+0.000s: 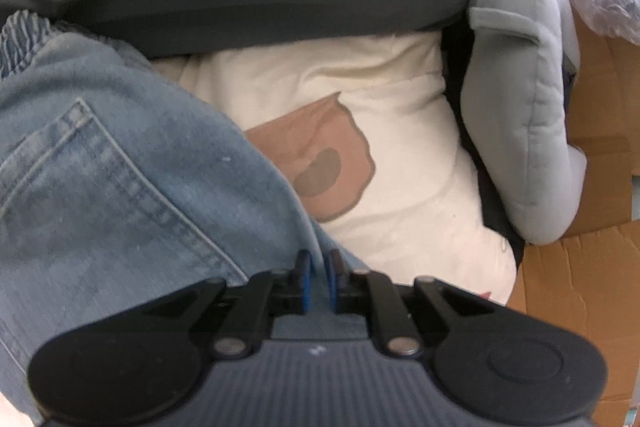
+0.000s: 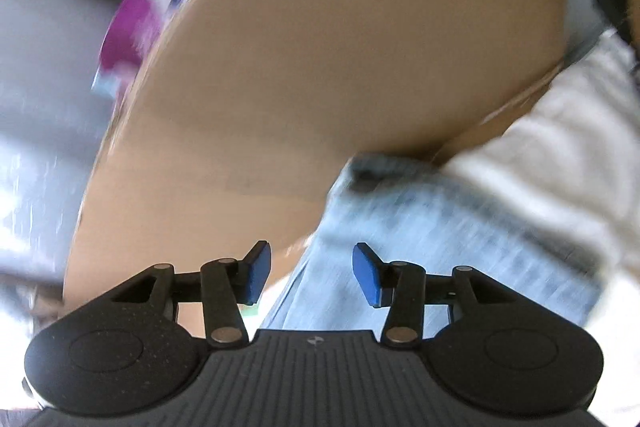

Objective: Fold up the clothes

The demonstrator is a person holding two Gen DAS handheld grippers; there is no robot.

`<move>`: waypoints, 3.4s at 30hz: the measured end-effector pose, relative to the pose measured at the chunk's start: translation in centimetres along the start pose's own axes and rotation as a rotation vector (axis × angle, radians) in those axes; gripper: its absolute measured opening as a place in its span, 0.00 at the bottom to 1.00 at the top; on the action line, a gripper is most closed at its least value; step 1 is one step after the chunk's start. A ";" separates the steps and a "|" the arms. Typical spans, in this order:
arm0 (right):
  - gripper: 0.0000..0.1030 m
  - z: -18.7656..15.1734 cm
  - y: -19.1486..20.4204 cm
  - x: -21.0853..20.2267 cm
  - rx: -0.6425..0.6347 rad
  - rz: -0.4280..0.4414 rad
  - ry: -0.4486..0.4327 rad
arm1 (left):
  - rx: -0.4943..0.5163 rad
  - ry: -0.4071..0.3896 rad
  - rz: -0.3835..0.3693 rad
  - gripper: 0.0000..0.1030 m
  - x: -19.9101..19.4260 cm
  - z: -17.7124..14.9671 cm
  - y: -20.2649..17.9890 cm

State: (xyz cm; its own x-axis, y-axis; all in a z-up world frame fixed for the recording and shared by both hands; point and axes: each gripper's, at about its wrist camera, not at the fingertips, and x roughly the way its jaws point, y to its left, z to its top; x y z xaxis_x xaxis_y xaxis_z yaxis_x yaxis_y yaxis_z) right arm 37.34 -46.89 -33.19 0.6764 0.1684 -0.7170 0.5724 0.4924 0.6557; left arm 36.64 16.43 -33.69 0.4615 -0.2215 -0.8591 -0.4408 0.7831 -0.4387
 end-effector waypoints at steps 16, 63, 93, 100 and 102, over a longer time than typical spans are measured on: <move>0.56 -6.2 6.7 9.6 -0.200 -0.106 0.256 | 0.013 0.028 0.014 0.03 0.8 -0.2 -1.3; 0.28 -5.1 7.9 14.0 -0.116 -0.503 0.123 | 0.064 0.015 -0.072 0.03 -0.4 -0.8 0.6; 0.00 -5.6 6.0 8.8 -0.047 -0.258 0.002 | 0.111 -0.031 -0.134 0.02 -3.5 -1.1 0.0; 0.00 -6.1 6.0 9.0 0.000 -0.242 -0.042 | 0.105 -0.034 -0.134 0.02 -3.3 -0.9 -0.2; 0.00 -6.1 5.9 9.1 0.011 -0.238 -0.046 | 0.109 -0.035 -0.137 0.02 -3.2 -0.9 -0.4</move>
State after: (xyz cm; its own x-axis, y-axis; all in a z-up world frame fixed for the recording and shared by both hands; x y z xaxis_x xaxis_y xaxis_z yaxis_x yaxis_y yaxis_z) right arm 44.03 -37.26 -37.28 0.5422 0.0090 -0.8402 0.7230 0.5045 0.4720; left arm 34.69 16.28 -31.00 0.5394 -0.3116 -0.7823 -0.2869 0.8054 -0.5186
